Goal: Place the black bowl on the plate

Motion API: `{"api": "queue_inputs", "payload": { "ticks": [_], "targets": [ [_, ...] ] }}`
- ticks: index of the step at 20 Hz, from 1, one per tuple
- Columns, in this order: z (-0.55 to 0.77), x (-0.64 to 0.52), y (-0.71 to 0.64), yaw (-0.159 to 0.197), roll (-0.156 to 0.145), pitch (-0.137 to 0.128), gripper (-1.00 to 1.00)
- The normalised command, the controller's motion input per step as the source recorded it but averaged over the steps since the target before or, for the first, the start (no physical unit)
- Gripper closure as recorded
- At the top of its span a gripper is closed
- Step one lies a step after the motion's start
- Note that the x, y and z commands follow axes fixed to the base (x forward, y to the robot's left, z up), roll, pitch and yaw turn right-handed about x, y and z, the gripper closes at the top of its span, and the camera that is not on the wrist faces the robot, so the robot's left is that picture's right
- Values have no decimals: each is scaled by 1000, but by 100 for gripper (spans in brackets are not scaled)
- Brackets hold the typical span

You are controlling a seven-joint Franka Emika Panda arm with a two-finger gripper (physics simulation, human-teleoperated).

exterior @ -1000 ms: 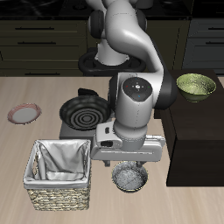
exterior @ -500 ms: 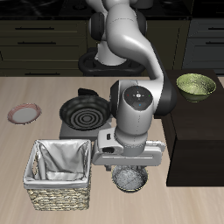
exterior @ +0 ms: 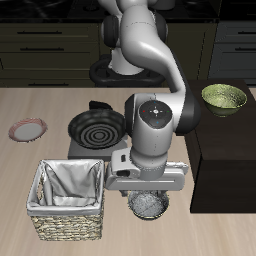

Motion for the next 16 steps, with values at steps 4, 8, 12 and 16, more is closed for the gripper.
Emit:
{"api": "queue_inputs", "payload": {
  "ticks": [4, 8, 12, 16],
  "targets": [
    [-139, -4, -56, 4, -13, 20, -100],
    [-266, 35, -72, 9, -13, 33, -100],
    [-198, 13, -107, 5, -14, 24, -100],
    [-212, 12, -105, 16, -22, 28, -100]
  ]
}}
